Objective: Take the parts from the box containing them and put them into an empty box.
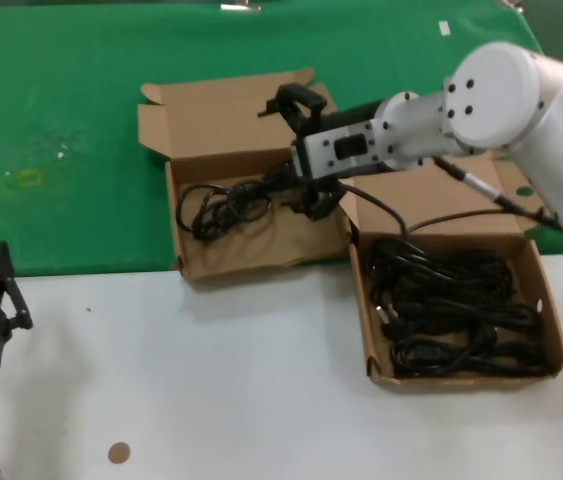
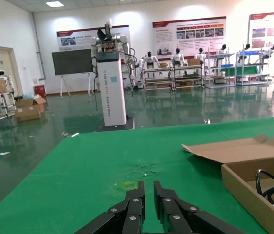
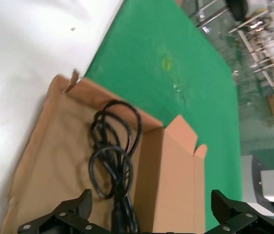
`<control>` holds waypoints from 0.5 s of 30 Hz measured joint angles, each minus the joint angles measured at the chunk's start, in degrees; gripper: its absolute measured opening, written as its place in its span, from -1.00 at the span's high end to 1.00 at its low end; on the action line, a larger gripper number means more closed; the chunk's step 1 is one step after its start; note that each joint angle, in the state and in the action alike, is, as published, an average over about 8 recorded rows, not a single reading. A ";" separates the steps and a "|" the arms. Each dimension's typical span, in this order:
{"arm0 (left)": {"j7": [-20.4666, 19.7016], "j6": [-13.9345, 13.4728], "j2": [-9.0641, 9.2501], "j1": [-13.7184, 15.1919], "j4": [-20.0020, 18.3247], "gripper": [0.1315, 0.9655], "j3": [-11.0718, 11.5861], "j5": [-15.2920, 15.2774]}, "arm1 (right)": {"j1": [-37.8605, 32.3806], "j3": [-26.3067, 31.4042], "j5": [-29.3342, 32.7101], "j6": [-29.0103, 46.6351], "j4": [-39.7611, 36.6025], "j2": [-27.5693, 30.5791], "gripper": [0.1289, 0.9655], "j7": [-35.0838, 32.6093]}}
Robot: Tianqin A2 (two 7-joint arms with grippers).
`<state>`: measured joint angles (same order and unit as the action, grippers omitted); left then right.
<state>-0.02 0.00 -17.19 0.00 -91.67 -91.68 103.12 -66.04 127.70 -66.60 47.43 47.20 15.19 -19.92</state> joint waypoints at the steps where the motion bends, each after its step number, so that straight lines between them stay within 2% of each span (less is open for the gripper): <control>1: 0.00 0.00 0.00 0.00 0.00 0.92 0.00 0.00 | 0.63 -0.35 -0.35 -0.46 0.43 0.02 -0.57 0.19; 6: 0.00 0.00 0.00 0.00 0.00 0.87 0.00 0.00 | 4.40 -2.40 -2.44 -3.16 2.96 0.13 -0.79 1.32; 10: 0.00 0.00 0.00 0.00 0.00 0.77 0.00 0.00 | 7.88 -4.29 -4.36 -5.65 5.30 0.24 -0.79 2.37; 15: 0.00 0.00 0.00 0.00 0.00 0.62 0.00 0.00 | 12.41 -6.77 -6.87 -8.91 8.35 0.37 -0.90 3.74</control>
<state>-0.02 0.00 -17.19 0.00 -91.67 -91.68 103.12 -53.63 120.93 -73.47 38.52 55.55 15.57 -16.18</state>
